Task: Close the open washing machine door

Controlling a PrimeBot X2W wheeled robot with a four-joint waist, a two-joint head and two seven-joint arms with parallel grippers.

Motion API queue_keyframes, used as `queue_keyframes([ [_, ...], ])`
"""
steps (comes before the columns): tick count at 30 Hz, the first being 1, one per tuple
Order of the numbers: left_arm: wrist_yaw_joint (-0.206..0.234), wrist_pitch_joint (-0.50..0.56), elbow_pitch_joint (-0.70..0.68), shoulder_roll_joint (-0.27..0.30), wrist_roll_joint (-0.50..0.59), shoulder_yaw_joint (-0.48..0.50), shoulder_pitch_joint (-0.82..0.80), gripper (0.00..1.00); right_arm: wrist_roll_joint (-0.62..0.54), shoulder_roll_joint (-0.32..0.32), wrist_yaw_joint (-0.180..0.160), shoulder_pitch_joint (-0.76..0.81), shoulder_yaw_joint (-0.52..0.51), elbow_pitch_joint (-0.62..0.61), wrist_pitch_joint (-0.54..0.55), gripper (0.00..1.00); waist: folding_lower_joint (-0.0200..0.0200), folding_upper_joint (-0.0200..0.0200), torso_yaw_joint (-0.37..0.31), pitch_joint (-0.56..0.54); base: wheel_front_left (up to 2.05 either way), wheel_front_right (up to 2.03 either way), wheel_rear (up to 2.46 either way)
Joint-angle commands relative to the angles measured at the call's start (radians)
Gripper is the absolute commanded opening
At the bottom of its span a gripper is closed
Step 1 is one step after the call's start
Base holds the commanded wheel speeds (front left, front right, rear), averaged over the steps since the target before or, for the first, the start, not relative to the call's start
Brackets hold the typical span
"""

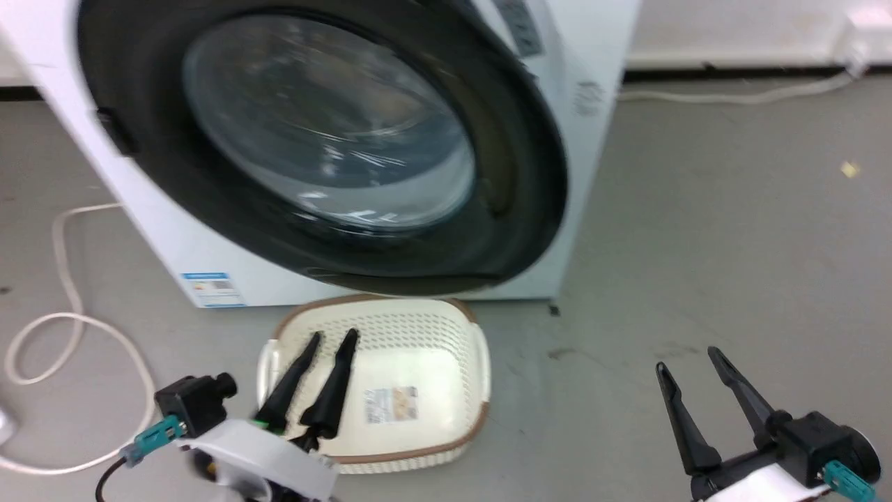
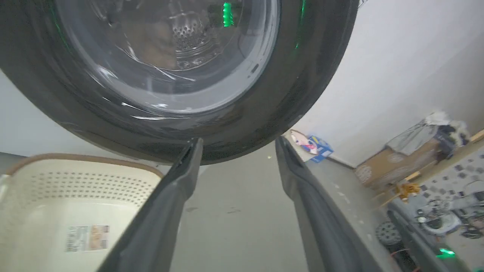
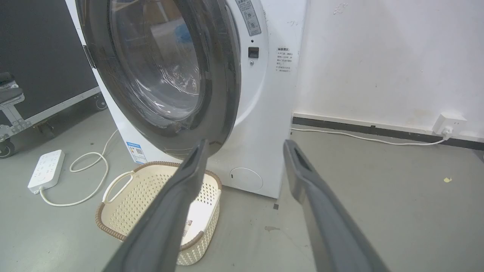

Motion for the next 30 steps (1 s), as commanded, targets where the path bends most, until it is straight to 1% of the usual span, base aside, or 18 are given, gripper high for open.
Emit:
queue_keyframes([
  [1, 0.026, -0.009, -0.011, 0.019, 0.139, 0.027, 0.021, 1.00, -0.002, -0.004, 0.001, 0.024, -0.008, -0.012, -0.004, 1.00, 0.0001, -0.0001, 0.084, -0.065, 0.00, 0.00, 0.00],
  [3, 0.074, -0.010, -0.042, 0.012, 0.305, 0.083, 0.049, 1.00, -0.005, -0.002, 0.001, 0.035, -0.009, -0.019, -0.004, 1.00, 0.0001, -0.0001, 0.106, -0.077, 0.00, 0.00, 0.00],
  [6, 0.124, -0.010, -0.110, -0.034, 0.492, 0.162, 0.106, 1.00, -0.009, 0.003, 0.001, 0.049, -0.007, -0.027, -0.004, 1.00, 0.0001, -0.0001, 0.132, -0.092, 0.00, 0.00, 0.00],
  [8, 0.143, -0.011, -0.153, -0.067, 0.596, 0.209, 0.142, 1.00, -0.012, 0.007, 0.001, 0.056, -0.008, -0.032, -0.004, 1.00, 0.0001, -0.0001, 0.148, -0.097, 0.00, 0.00, 0.00],
  [10, 0.152, -0.011, -0.173, -0.085, 0.699, 0.229, 0.172, 1.00, -0.014, 0.012, 0.001, 0.064, -0.009, -0.037, -0.004, 1.00, 0.0001, -0.0001, 0.164, -0.101, 0.00, 0.00, 0.00],
  [13, 0.162, -0.011, -0.192, -0.129, 0.791, 0.257, 0.205, 1.00, -0.014, 0.016, 0.001, 0.073, -0.004, -0.036, -0.004, 1.00, 0.0001, -0.0001, 0.183, -0.103, 0.00, 0.00, 0.00],
  [17, 0.160, -0.011, -0.200, -0.169, 0.866, 0.295, 0.234, 1.00, -0.010, 0.020, 0.001, 0.083, 0.005, -0.031, -0.004, 1.00, 0.0001, -0.0001, 0.209, -0.101, 0.00, 0.00, 0.00],
  [19, 0.156, -0.011, -0.200, -0.192, 0.880, 0.313, 0.242, 1.00, -0.009, 0.016, 0.001, 0.082, 0.017, -0.026, -0.004, 1.00, 0.0001, -0.0001, 0.221, -0.094, 0.00, 0.00, 0.00],
  [20, 0.152, -0.011, -0.200, -0.200, 0.888, 0.319, 0.243, 1.00, -0.008, 0.013, 0.001, 0.077, 0.022, -0.027, -0.004, 0.89, 0.0001, -0.0001, 0.228, -0.087, 0.00, 0.00, 0.00],
  [21, 0.146, -0.011, -0.199, -0.207, 0.897, 0.322, 0.242, 1.00, -0.008, 0.008, 0.001, 0.069, 0.026, -0.030, -0.004, 0.39, 0.0001, -0.0001, 0.235, -0.079, 0.00, 0.00, 0.00],
  [22, 0.139, -0.011, -0.196, -0.211, 0.906, 0.323, 0.239, 1.00, -0.008, 0.002, 0.001, 0.060, 0.031, -0.036, -0.004, 0.00, 0.0001, -0.0001, 0.244, -0.069, 0.00, 0.00, 0.00],
  [26, 0.116, -0.011, -0.180, -0.236, 0.933, 0.319, 0.209, 1.00, 0.010, -0.053, 0.001, 0.000, 0.071, -0.052, 0.008, 0.00, 0.0001, -0.0001, 0.284, -0.013, 0.00, 0.00, 0.00],
  [28, 0.109, -0.011, -0.173, -0.248, 0.941, 0.313, 0.191, 1.00, 0.029, -0.095, 0.001, -0.047, 0.098, -0.060, 0.027, 0.00, 0.0001, -0.0001, 0.305, 0.019, 0.00, 0.00, 0.00],
  [30, 0.105, -0.011, -0.170, -0.259, 0.950, 0.303, 0.173, 1.00, 0.053, -0.150, 0.001, -0.104, 0.125, -0.064, 0.048, 0.00, 0.0001, -0.0001, 0.328, 0.053, 0.00, 0.00, 0.00],
])
